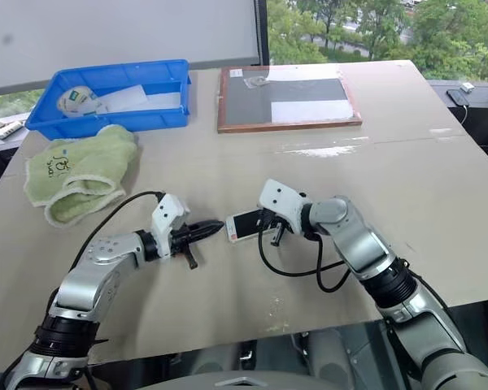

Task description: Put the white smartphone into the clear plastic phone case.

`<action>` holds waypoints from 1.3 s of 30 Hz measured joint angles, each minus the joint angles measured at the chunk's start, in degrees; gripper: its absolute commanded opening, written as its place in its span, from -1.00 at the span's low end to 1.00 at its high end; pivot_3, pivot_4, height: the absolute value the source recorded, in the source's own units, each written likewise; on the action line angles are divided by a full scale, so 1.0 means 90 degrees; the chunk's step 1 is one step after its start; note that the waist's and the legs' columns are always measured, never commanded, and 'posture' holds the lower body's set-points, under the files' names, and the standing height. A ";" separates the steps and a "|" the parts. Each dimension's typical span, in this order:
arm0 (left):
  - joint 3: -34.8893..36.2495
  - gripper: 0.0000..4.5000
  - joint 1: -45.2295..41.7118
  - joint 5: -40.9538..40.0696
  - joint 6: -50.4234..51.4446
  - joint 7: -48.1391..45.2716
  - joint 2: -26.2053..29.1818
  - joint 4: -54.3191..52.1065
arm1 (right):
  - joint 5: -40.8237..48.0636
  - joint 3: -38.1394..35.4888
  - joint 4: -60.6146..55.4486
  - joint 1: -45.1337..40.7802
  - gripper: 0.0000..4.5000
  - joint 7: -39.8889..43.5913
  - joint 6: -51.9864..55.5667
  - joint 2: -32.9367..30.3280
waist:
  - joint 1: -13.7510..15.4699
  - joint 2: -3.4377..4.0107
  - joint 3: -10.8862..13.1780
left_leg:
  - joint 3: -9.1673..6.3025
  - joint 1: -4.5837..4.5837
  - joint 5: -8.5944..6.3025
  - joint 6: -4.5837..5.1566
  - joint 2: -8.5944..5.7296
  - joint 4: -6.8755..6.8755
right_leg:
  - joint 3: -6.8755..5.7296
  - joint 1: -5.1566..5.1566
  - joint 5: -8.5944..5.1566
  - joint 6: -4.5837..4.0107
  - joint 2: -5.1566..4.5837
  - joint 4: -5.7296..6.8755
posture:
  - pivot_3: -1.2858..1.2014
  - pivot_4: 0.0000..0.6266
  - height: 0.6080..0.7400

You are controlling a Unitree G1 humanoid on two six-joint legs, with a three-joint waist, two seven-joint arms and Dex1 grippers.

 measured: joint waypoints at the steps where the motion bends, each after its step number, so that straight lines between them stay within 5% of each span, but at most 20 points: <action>1: 0.0000 -1.00 -0.0026 -0.0001 0.0000 0.0001 -0.0006 0.0029 | 0.0012 -0.0012 0.0008 0.0000 -0.97 -0.0013 0.0000 0.0002 | 0.0000 0.0000 0.0000 | 0.0001 0.0000 0.0000 0.0000 0.0000 0.0000 | 0.0000 0.0000 0.0000 0.0000 0.0000 0.0000 | 0.03 -0.52 1.00; 13: 0.0330 -1.00 0.0234 -0.0431 0.0585 0.0027 0.0123 -0.0235 | 0.0493 -0.1158 -0.0502 0.0189 -0.97 -0.0187 0.0450 -0.0762 | -0.0125 -0.0001 0.0000 | 0.0001 0.0003 -0.0001 -0.0001 0.0002 -0.0011 | 0.0001 -0.0004 -0.0002 0.0001 0.0003 0.0000 | 0.03 -0.52 1.00; 22: 0.0040 -1.00 -0.0043 -0.0275 0.0769 0.0164 -0.0087 -0.0273 | 0.0413 -0.0522 -0.0440 0.0270 -0.97 -0.0110 0.0463 -0.0935 | -0.0049 -0.0002 0.0000 | 0.0000 0.0003 0.0000 0.0000 -0.0007 -0.0009 | 0.0005 -0.0001 -0.0002 0.0001 0.0001 0.0000 | 0.03 -0.52 1.00; 39: -0.0226 -1.00 -0.1003 0.0196 0.0401 -0.0241 -0.0297 0.0829 | 0.0522 -0.0776 -0.0122 0.0214 -0.97 0.0047 0.0459 -0.0874 | 0.0087 -0.0005 -0.0004 | -0.0008 0.0007 0.0002 0.0003 -0.0009 0.0007 | 0.0001 0.0006 0.0000 -0.0001 0.0001 0.0011 | 0.03 -0.52 1.00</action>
